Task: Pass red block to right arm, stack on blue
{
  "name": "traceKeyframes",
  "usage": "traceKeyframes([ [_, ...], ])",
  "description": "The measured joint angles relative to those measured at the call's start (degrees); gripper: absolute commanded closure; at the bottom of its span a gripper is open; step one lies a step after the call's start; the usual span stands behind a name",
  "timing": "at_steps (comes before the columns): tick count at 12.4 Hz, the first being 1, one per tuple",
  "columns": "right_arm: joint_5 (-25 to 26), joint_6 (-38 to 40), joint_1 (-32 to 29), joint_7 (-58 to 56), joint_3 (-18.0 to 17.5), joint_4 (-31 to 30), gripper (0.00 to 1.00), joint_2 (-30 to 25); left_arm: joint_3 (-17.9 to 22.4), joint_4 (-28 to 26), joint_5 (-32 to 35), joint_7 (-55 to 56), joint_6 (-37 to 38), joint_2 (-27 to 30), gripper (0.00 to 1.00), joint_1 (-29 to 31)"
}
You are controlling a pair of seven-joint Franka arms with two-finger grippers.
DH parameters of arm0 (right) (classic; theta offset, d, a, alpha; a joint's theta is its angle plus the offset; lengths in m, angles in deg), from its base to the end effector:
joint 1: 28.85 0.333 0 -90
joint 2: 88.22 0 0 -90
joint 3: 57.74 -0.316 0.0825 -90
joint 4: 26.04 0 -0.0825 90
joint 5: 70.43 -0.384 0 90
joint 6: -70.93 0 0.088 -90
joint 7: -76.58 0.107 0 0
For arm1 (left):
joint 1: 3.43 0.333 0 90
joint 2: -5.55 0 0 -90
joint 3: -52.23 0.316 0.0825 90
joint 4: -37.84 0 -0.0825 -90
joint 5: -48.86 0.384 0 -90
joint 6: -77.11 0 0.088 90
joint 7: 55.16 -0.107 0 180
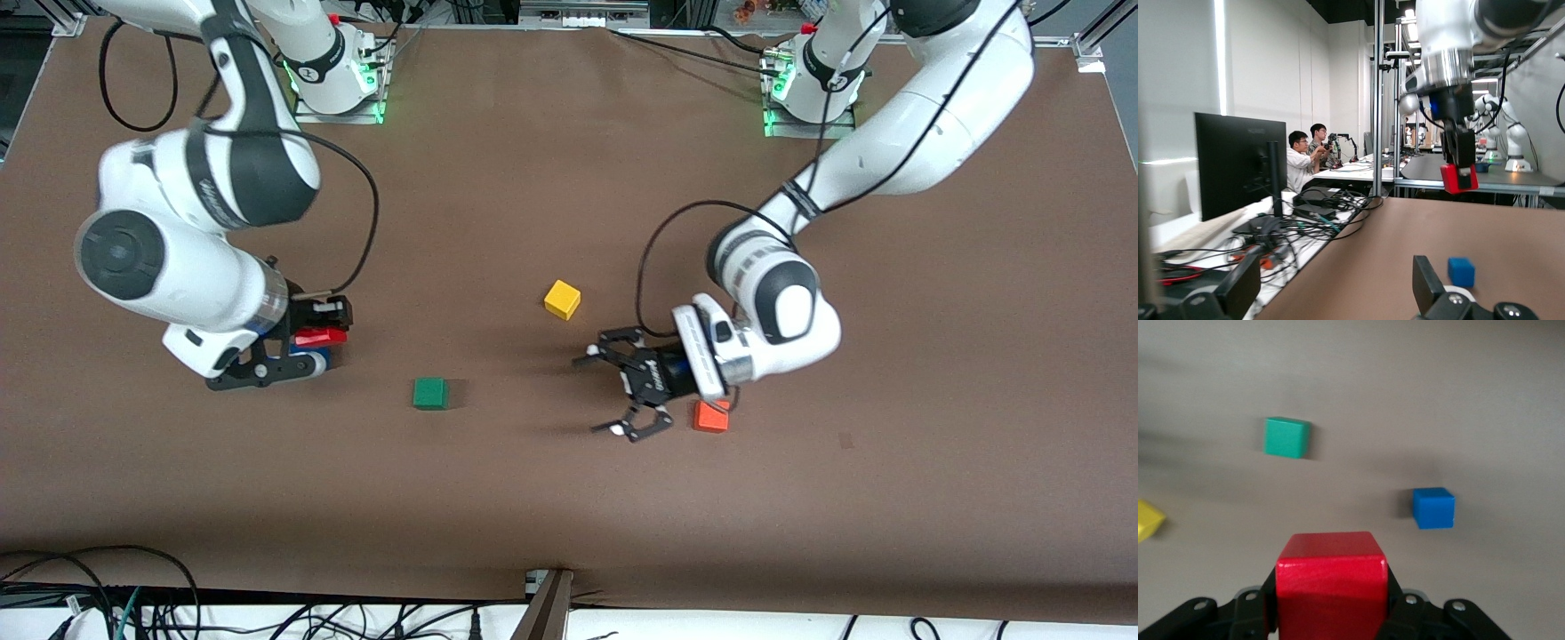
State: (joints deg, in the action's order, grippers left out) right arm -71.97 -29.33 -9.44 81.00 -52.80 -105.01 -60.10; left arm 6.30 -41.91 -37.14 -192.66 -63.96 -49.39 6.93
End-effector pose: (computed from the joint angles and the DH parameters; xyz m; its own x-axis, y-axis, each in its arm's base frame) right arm 0.6623 0.1844 0.4230 0.9780 0.1733 -0.1157 0.1772 -0.9839 0.0239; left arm 0.6990 -0.2964 0.2825 -0.0350 -0.0289 0.9990 -0.9519 -0.3036 -0.0422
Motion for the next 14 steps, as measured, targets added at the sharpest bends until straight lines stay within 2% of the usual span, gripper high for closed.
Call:
traceKeyframes([
  [2,3.61,-7.68,-0.10,0.00,0.15,-6.23,1.00,0.50,1.35,0.31,9.26,0.10,4.34,0.01,0.00,4.96],
  [4,4.18,-14.88,-0.35,0.00,0.77,-12.71,1.00,0.37,3.76,1.44,18.46,2.41,12.32,0.05,0.00,9.80],
  [8,4.28,-29.08,-0.62,-2.01,3.17,-25.45,1.00,-1.82,13.41,7.04,34.93,12.80,30.67,0.18,0.00,12.38],
  [10,4.28,-31.58,-0.64,-2.68,4.30,-28.52,1.00,-2.50,16.62,10.79,43.78,17.93,36.53,0.42,0.00,12.53],
  [14,4.28,-35.48,-0.65,-5.39,5.71,-31.61,1.00,-2.95,18.01,13.42,59.19,23.67,41.32,2.77,0.00,14.15],
])
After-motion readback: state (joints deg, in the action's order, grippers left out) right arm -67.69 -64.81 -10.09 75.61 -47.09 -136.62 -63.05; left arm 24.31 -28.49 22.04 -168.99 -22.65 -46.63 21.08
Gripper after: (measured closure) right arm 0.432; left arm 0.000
